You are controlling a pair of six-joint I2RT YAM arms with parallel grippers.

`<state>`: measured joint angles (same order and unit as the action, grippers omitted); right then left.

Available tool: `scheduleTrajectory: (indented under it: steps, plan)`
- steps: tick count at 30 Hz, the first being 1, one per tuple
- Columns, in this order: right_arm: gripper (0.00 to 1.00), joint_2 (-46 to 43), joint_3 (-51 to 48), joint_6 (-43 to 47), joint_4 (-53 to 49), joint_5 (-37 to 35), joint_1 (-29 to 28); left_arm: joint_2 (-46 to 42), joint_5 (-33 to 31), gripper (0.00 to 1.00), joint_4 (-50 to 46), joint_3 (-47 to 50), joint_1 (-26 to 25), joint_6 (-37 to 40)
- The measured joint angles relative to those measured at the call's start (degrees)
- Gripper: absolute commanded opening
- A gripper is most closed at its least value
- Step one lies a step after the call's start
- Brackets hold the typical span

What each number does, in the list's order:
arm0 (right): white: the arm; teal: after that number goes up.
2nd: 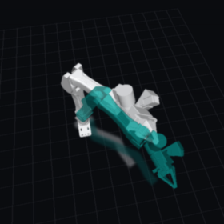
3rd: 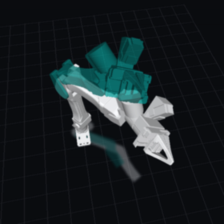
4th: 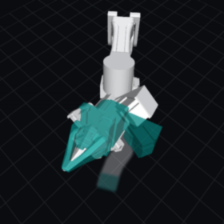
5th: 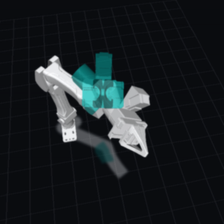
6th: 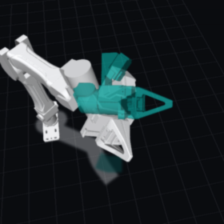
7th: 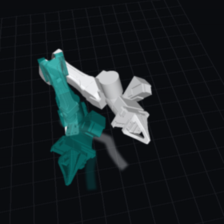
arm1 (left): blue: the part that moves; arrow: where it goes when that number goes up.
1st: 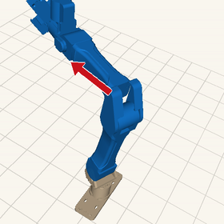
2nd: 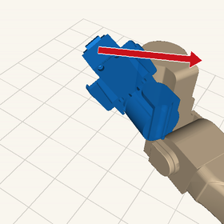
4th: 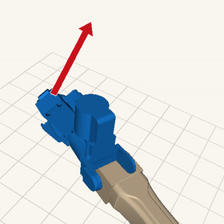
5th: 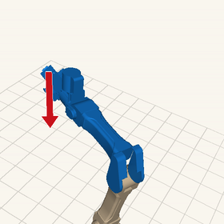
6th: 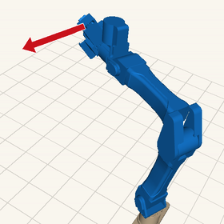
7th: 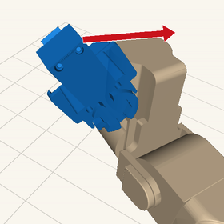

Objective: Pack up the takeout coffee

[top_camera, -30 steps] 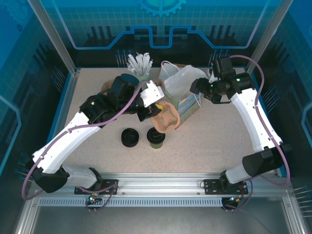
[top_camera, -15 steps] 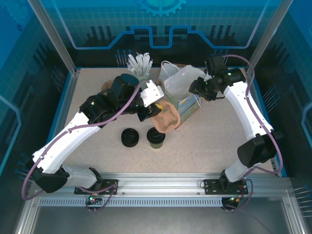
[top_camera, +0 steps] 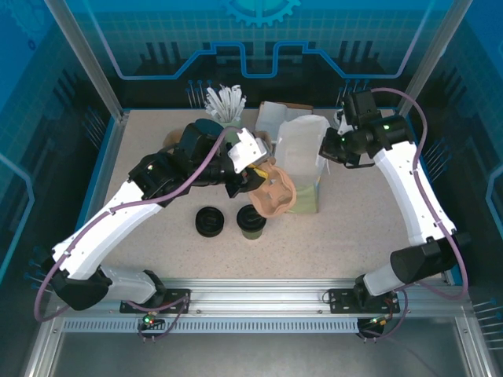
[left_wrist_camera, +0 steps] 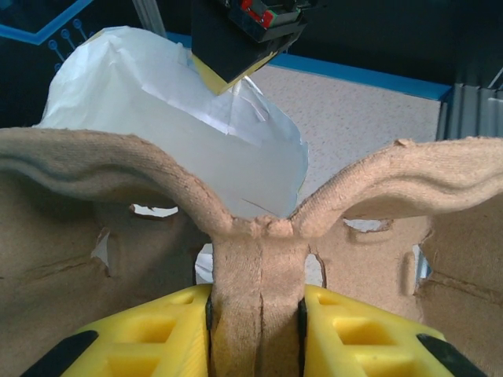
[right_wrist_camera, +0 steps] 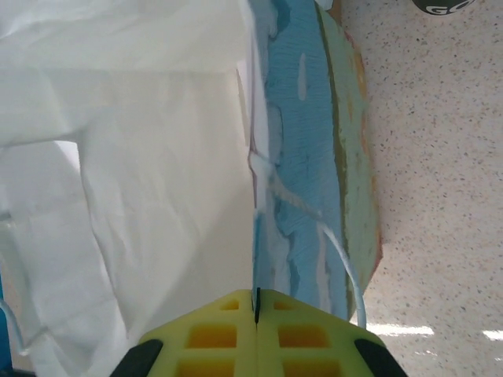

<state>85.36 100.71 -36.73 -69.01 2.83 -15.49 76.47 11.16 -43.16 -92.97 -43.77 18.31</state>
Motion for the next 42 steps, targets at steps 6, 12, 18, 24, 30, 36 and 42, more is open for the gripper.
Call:
scheduleTrajectory:
  steps: [6,12,18,24,30,36,42]
  plan:
    - [0.0,-0.7,0.0,2.7,-3.8,0.2,0.0,1.8,2.6,0.31,0.8,-3.7,-1.2,-0.4]
    - [0.0,-1.6,0.0,5.5,-6.5,1.7,0.0,3.9,5.3,0.31,1.0,-6.6,-1.6,-0.6]
    - [0.0,-4.4,-0.1,7.9,-8.2,3.6,0.0,6.8,7.8,0.32,0.9,-9.6,-1.6,-0.7]
    - [0.0,-7.6,-1.0,10.8,-8.6,5.2,-0.1,9.2,10.5,0.32,1.0,-10.7,-2.1,-1.0]
    - [0.0,-9.5,-1.8,12.9,-9.4,6.3,-0.3,12.0,12.6,0.32,1.0,-10.8,-2.9,-1.7]
    - [0.0,-9.9,-2.6,14.6,-9.6,7.9,-0.3,14.4,14.7,0.32,0.8,-10.9,-2.9,-1.7]
    - [0.0,-10.0,-3.1,15.9,-9.7,9.8,-0.4,16.7,15.8,0.32,-1.2,-11.7,-2.9,-1.4]
